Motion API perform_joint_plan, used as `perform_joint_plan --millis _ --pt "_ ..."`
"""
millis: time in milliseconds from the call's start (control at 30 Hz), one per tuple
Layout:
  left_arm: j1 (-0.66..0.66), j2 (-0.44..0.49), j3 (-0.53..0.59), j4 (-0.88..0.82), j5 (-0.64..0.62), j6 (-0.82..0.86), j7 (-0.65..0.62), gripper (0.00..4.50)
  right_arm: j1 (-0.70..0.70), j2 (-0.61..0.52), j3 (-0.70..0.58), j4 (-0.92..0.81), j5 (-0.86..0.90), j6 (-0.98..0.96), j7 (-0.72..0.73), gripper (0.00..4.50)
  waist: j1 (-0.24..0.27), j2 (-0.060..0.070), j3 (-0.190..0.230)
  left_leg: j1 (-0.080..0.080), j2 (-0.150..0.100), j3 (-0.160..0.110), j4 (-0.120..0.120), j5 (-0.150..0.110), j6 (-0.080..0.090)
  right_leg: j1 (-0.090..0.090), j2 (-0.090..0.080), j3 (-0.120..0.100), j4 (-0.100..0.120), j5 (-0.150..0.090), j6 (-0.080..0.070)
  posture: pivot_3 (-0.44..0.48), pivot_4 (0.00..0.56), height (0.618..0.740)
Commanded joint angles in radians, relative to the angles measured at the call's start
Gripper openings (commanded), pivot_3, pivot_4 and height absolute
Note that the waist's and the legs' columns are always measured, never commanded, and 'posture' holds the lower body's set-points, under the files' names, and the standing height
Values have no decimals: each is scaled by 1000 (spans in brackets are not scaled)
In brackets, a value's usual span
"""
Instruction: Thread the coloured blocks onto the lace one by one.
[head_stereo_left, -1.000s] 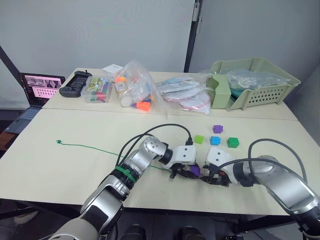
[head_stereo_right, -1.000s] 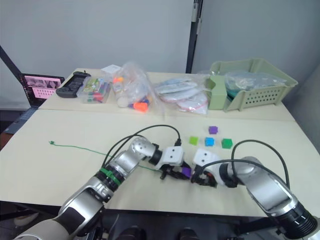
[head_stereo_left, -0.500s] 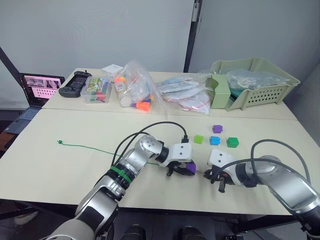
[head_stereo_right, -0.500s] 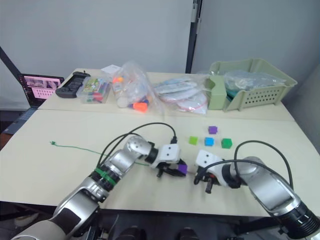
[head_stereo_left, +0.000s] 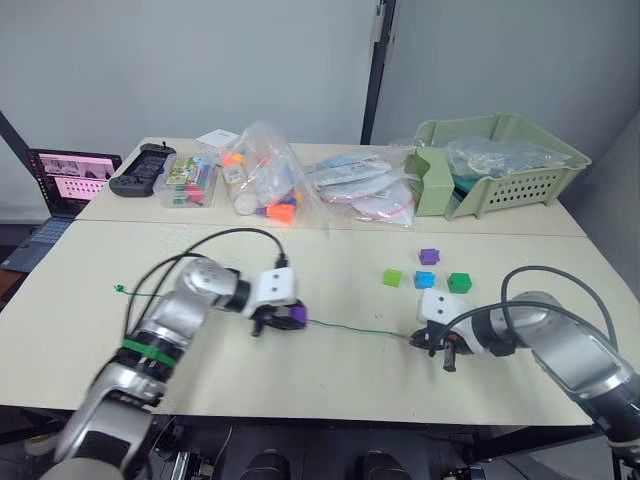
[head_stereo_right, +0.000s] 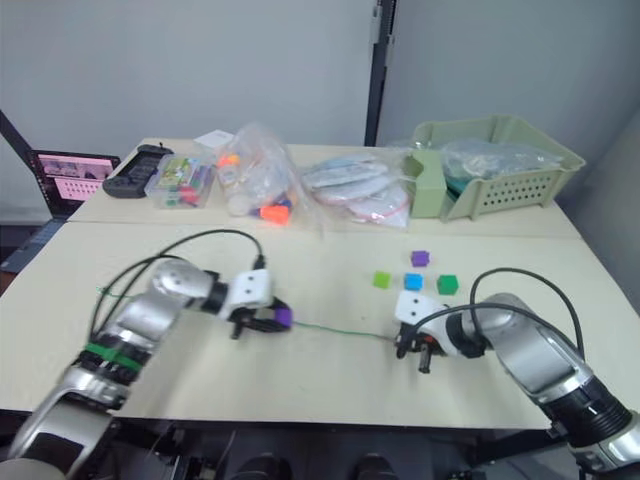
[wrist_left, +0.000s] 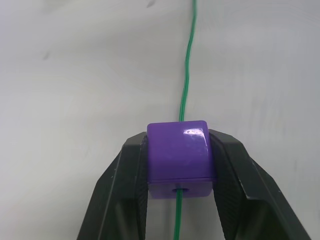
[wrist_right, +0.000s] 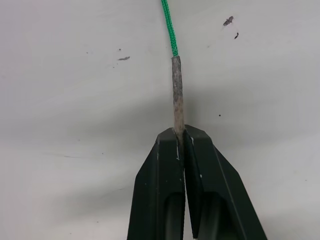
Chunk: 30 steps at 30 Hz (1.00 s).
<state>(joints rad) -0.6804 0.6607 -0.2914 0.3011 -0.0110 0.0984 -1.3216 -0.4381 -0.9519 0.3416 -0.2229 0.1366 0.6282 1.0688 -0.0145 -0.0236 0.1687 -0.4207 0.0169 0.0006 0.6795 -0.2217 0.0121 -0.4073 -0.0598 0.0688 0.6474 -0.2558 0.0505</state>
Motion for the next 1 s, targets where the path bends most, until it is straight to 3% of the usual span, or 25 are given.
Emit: perform_joint_plan --millis 33,267,433,833,900,1000 --pt "6 77 65 102 -11 -79 -12 1199 -22 11 3 17 -26 -30 18 0 -1 0 0 0 0 0 0 0 0 0 0 0 0 0 0 0 150 737" --pt "-71 190 121 551 23 -328 -5 1199 -39 28 2 39 -50 -53 52 0 -4 0 0 2 1 2 0 0 0 0 0 0 1 0 -1 0 150 737" --pt "-136 227 118 764 71 -449 20 1199 -41 33 -3 36 -58 -52 65 0 -1 0 0 2 1 2 -1 0 0 0 0 0 1 0 -1 0 150 737" --pt "-194 315 128 947 153 -467 98 1199 -33 39 -10 25 -60 -45 74 0 -12 0 -1 3 1 3 -2 0 0 -1 0 0 2 0 -1 0 150 737" --pt "-197 314 141 954 142 -452 74 2224 -37 41 -9 27 -60 -45 75 0 -12 0 -1 3 1 3 -2 0 0 -1 0 0 3 0 -1 0 150 737" --pt "-207 313 160 953 132 -441 47 3124 -39 42 -10 28 -60 -46 75 0 -9 -1 -1 2 1 3 -2 0 0 -1 0 0 3 0 -1 0 150 737"
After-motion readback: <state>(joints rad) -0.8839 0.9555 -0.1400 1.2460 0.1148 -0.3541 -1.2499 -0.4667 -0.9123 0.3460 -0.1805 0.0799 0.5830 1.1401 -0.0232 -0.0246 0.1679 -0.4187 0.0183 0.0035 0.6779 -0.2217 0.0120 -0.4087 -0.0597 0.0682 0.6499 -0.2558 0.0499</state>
